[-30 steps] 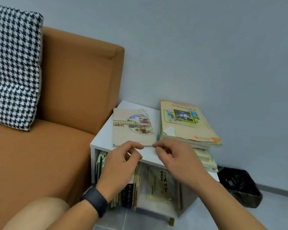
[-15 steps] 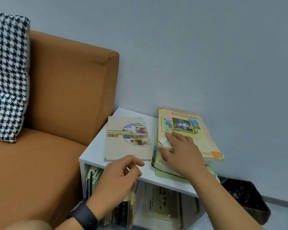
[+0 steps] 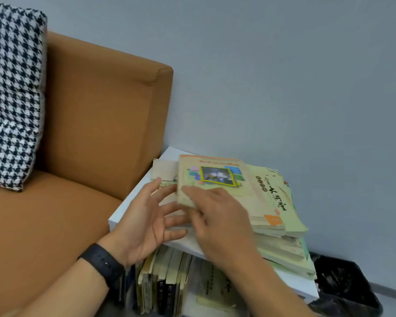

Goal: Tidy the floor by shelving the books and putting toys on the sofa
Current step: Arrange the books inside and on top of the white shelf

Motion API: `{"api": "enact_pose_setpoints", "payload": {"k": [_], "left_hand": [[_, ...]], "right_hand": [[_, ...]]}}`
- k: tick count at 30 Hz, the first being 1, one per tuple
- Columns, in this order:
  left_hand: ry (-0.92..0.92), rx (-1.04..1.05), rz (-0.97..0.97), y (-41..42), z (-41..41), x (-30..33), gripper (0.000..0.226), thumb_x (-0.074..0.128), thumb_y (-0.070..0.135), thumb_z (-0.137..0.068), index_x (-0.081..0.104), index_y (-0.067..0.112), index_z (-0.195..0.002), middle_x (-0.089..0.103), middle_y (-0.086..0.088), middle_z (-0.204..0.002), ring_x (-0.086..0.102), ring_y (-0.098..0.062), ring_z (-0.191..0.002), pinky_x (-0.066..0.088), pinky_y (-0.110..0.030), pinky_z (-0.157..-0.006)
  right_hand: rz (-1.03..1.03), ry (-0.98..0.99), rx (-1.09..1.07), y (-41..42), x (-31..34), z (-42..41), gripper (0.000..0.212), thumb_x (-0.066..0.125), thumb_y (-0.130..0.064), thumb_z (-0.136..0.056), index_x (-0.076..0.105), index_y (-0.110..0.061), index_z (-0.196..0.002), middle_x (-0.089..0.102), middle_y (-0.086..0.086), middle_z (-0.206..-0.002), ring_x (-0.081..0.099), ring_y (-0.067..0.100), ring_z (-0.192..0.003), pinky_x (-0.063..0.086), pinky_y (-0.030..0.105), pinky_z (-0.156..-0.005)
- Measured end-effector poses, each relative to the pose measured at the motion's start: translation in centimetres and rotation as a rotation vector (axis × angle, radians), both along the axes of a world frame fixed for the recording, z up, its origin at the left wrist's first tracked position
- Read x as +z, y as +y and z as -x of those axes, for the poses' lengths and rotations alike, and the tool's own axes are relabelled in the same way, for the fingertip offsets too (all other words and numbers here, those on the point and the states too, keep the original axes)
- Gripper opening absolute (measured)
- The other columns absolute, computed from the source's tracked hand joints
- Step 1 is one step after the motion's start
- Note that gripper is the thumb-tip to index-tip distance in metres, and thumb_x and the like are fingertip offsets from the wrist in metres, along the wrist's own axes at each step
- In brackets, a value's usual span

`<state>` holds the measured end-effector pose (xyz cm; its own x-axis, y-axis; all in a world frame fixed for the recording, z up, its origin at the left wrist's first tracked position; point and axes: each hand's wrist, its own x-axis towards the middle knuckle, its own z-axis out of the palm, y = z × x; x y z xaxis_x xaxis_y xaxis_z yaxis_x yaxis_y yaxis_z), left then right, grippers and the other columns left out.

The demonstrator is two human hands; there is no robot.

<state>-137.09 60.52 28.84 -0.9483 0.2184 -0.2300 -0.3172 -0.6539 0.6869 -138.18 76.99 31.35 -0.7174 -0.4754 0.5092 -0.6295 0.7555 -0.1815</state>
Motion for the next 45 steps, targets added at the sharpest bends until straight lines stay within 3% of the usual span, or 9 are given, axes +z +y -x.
{"api": "enact_pose_setpoints", "payload": {"k": [5, 8, 11, 18, 23, 30, 34, 39, 45], "left_hand": [[-0.143, -0.06, -0.012, -0.5, 0.0, -0.8, 0.053, 0.053, 0.019, -0.093, 0.051, -0.006, -0.14, 0.064, -0.02, -0.125, 0.067, -0.034, -0.101, 0.056, -0.046, -0.09], [-0.114, -0.04, -0.067, -0.5, -0.4, -0.8, 0.041, 0.043, 0.006, -0.098, 0.053, 0.001, -0.138, 0.065, -0.023, -0.129, 0.067, -0.038, -0.113, 0.058, -0.051, -0.089], [-0.085, 0.006, 0.128, -1.2, -0.6, -0.5, 0.042, 0.041, -0.005, -0.097, 0.057, 0.01, -0.133, 0.071, -0.016, -0.121, 0.07, -0.034, -0.109, 0.062, -0.044, -0.081], [-0.005, 0.038, 0.542, -3.8, -1.3, -0.2, 0.05, 0.045, -0.011, -0.094, 0.06, 0.025, -0.125, 0.075, -0.006, -0.115, 0.072, -0.03, -0.107, 0.053, -0.048, -0.097], [-0.02, 0.208, 0.807, -4.6, -0.2, -1.4, 0.044, 0.056, -0.009, -0.092, 0.067, 0.028, -0.114, 0.078, 0.005, -0.101, 0.073, -0.023, -0.097, 0.057, -0.041, -0.087], [0.124, 0.316, 1.185, -5.0, 0.4, -2.8, 0.027, 0.068, 0.009, -0.09, 0.07, 0.034, -0.102, 0.071, 0.016, -0.095, 0.068, -0.011, -0.085, 0.051, -0.028, -0.065], [0.195, 0.354, 1.559, -5.3, 1.7, -3.6, 0.014, 0.068, 0.033, -0.092, 0.069, 0.029, -0.106, 0.056, 0.012, -0.089, 0.058, -0.008, -0.077, 0.049, -0.03, -0.06], [0.14, 0.267, 1.88, -5.0, 3.0, -3.5, 0.039, 0.056, 0.06, -0.092, 0.06, 0.033, -0.119, 0.052, 0.003, -0.098, 0.061, -0.022, -0.086, 0.046, -0.033, -0.06], [0.493, 0.481, 2.104, -1.9, 2.8, -4.4, 0.057, 0.076, 0.021, -0.076, 0.063, 0.022, -0.131, 0.063, -0.001, -0.115, 0.057, -0.029, -0.093, 0.052, -0.039, -0.07]], "right_hand": [[-0.117, -0.322, 0.207, -1.3, 0.1, -2.1, 0.044, 0.058, -0.058, -0.092, 0.057, -0.042, -0.132, 0.061, -0.021, -0.13, 0.048, 0.009, -0.115, 0.044, 0.031, -0.094], [0.077, -0.507, 0.175, 0.4, 1.3, -1.0, 0.039, 0.055, -0.065, -0.09, 0.064, -0.047, -0.123, 0.063, -0.03, -0.121, 0.05, -0.006, -0.114, 0.04, 0.022, -0.098], [0.23, -0.379, -0.107, 3.6, 1.8, 1.5, 0.033, 0.054, -0.059, -0.094, 0.068, -0.044, -0.12, 0.063, -0.033, -0.12, 0.051, -0.006, -0.118, 0.039, 0.023, -0.101], [-0.068, -0.587, -0.602, 9.5, 0.5, 4.5, 0.068, 0.041, -0.068, -0.094, 0.035, -0.038, -0.154, 0.026, -0.008, -0.165, 0.02, 0.025, -0.15, 0.022, 0.043, -0.12], [-0.028, -0.592, -0.772, 11.2, 0.8, 4.5, 0.085, 0.039, -0.085, -0.082, 0.037, -0.038, -0.153, 0.032, -0.004, -0.161, 0.033, 0.034, -0.141, 0.03, 0.051, -0.113], [0.052, -0.66, -0.908, 13.2, 1.2, 4.9, 0.105, 0.054, -0.095, -0.053, 0.051, -0.025, -0.13, 0.062, 0.004, -0.117, 0.058, 0.032, -0.109, 0.052, 0.042, -0.082], [0.189, -0.779, -0.9, 13.5, 2.2, 4.7, 0.067, 0.073, -0.075, -0.069, 0.064, -0.014, -0.095, 0.068, 0.001, -0.083, 0.065, 0.019, -0.073, 0.049, 0.03, -0.056], [0.562, -0.923, -0.839, 13.8, 3.1, 3.9, 0.042, 0.087, -0.039, -0.076, 0.062, -0.008, -0.091, 0.069, 0.004, -0.086, 0.063, 0.019, -0.074, 0.041, 0.031, -0.055], [0.694, -0.806, -0.821, 14.6, 3.5, 3.8, 0.032, 0.085, -0.028, -0.079, 0.064, -0.006, -0.087, 0.072, 0.007, -0.081, 0.068, 0.023, -0.073, 0.047, 0.032, -0.058]]}}
